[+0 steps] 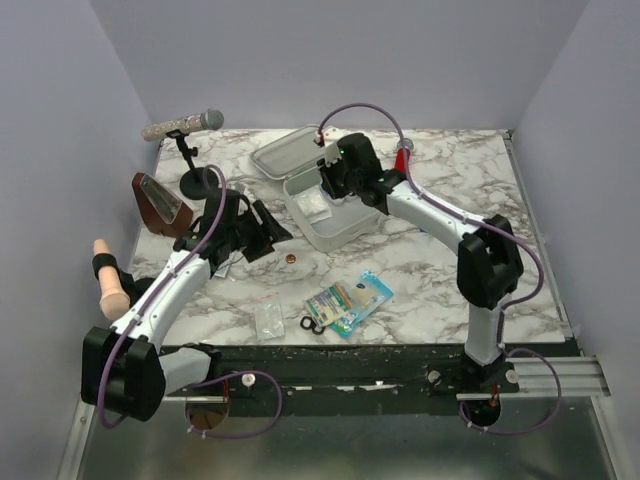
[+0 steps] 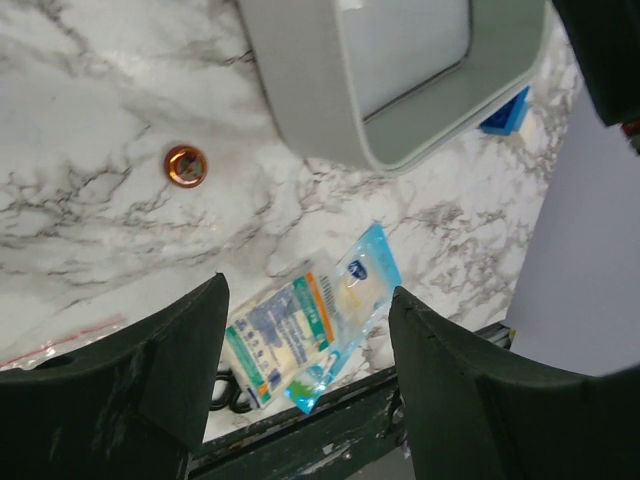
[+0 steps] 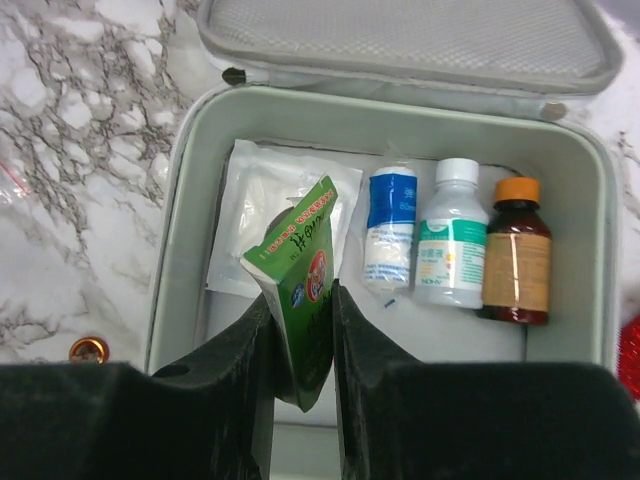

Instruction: Organize the medicine kit

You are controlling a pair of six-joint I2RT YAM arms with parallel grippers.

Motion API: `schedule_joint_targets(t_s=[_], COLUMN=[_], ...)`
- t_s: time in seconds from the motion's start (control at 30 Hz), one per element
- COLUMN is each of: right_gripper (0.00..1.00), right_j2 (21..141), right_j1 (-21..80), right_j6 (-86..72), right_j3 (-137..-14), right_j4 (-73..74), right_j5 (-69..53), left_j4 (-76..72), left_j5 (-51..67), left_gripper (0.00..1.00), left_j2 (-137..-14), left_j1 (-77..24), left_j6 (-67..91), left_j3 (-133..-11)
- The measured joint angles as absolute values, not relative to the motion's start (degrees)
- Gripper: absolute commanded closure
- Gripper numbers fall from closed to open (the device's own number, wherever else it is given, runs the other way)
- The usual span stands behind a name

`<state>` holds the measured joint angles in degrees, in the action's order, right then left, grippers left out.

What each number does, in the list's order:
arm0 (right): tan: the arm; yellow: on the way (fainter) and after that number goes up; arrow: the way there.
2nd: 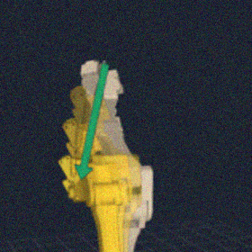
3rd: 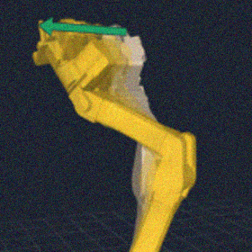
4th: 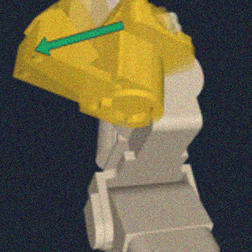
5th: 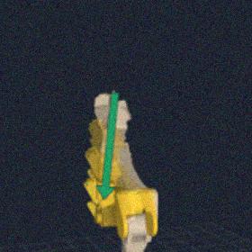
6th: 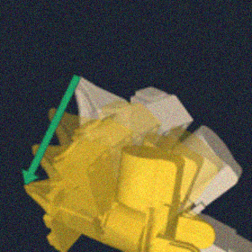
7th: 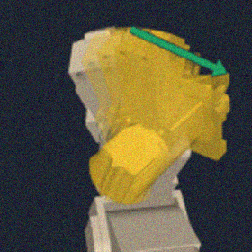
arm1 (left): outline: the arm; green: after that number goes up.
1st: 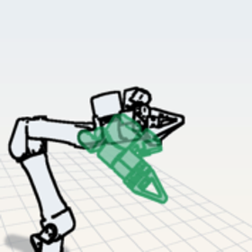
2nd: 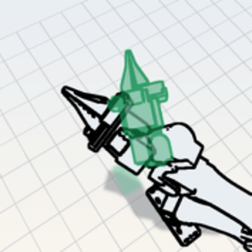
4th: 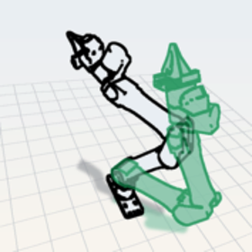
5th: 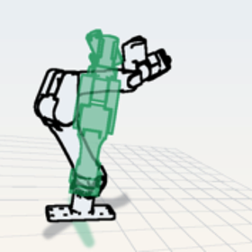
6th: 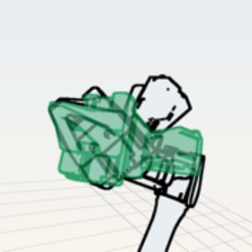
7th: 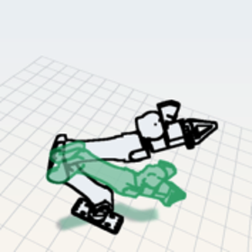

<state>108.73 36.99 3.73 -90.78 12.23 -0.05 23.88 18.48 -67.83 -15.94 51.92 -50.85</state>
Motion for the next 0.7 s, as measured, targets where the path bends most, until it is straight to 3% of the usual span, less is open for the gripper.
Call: schedule_joint_targets(t_s=[0.2, 0.7], right_gripper=[0.68, 0.56], right_j2=[118.1, 130.1], right_j1=[36.8, 36.0], right_j6=[5.3, 4.9], right_j3=[-96.3, -110.5], right_j4=[15.4, 20.2], right_j5=[-2.1, -0.6], left_j4=[23.8, 24.8], left_j5=[16.7, 13.5], left_gripper=[0.27, 0.27], left_j2=[-64.0, -61.0], left_j1=[-15.9, -15.9], left_j6=[51.2, 49.0], left_j3=[-42.8, -39.0])
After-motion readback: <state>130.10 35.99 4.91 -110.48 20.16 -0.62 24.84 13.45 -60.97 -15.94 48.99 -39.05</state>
